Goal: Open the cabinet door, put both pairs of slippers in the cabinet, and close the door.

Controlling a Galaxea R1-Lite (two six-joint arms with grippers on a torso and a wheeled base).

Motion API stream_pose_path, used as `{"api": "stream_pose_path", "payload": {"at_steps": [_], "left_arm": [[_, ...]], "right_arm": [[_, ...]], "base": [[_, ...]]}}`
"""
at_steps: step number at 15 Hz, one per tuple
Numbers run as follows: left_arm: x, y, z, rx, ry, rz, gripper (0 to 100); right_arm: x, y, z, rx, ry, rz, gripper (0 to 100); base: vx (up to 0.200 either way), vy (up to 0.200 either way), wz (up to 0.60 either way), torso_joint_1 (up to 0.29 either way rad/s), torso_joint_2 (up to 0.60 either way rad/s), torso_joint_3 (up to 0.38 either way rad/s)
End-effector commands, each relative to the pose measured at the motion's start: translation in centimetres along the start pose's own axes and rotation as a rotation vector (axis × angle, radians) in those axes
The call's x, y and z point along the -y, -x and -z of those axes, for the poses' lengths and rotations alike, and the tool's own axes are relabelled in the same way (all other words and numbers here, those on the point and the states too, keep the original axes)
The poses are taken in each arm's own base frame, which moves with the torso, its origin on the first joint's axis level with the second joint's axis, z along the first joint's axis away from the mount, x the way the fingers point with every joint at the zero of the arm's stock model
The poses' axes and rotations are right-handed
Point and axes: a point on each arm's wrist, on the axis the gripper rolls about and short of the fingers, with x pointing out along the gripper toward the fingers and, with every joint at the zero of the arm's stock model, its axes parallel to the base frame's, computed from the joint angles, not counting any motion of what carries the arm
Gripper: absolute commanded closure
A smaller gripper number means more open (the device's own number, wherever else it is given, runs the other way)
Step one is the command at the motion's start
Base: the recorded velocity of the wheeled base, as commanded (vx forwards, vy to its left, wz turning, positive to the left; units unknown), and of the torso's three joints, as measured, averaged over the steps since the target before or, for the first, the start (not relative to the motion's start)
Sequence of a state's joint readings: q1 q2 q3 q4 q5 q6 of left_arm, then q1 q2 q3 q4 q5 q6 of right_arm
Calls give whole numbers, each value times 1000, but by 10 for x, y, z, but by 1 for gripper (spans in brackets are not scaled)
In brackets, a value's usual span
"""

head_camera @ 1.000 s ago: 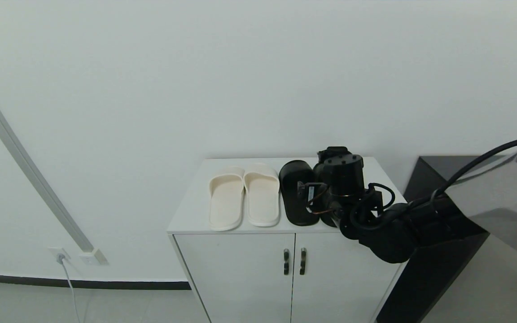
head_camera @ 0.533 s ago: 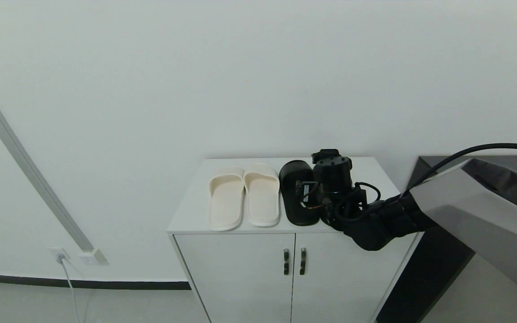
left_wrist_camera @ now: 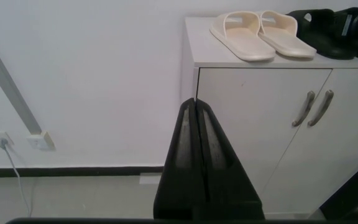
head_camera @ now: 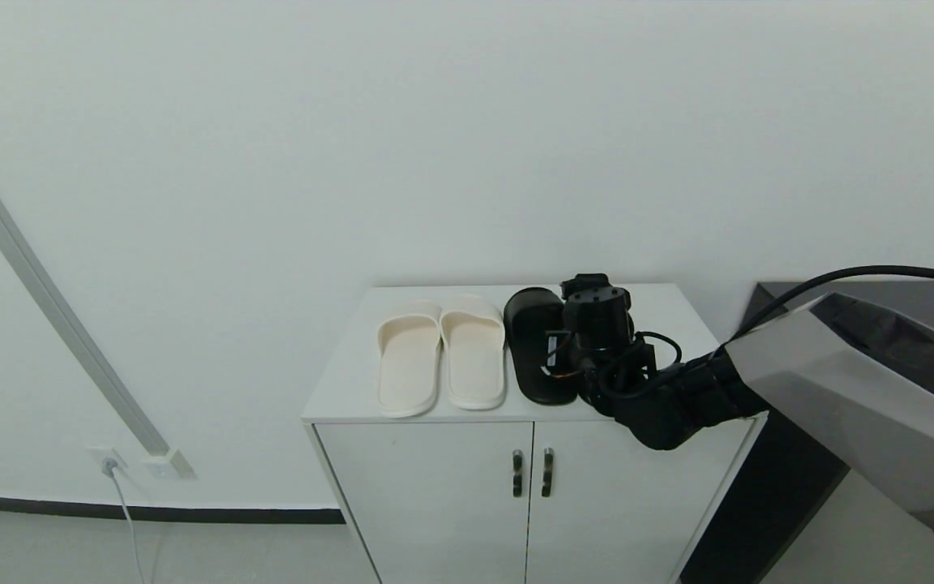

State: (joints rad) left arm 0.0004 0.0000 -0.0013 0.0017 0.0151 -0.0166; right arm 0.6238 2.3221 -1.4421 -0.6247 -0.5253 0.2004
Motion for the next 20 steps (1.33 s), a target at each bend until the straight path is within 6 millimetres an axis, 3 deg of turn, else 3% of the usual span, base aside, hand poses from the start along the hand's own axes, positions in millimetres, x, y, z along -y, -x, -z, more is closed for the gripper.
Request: {"api": "stream_pose_path", "payload": {"at_steps": [1,3,6,9,11,14,17,20], "left_arm": [[0,0,0,-1,0,-1,100],[0,0,0,0,0,-1,100],[0,0,0,-1,-1,0,100],[0,0,0,0,-3,2,100],[0,0,0,0,-3,2,100],[0,0,0,0,-4,2,100],[0,0,0,0,-4,2,100],[0,0,0,-1,-3,2,100]], "right_arm": [[2,9,-13,22,-1,-4,100],[11,33,-35,42,3,-28,100],[35,90,-62,33,7,-207,100],[62,147,-69,-2,23,-407,100],[75,170,-64,-15,55,-446,100],[82,191,-42,-77,81,-457,100],[83,184,-26,-133,99,-443,100],[81,180,-27,-97,101,-445,100]], "base": [[0,0,0,0,0,0],[0,0,0,0,0,0],[0,0,0,0,0,0],[0,0,0,0,0,0],[0,0,0,0,0,0],[0,0,0,0,0,0],[0,0,0,0,0,0],[0,0,0,0,0,0]]}}
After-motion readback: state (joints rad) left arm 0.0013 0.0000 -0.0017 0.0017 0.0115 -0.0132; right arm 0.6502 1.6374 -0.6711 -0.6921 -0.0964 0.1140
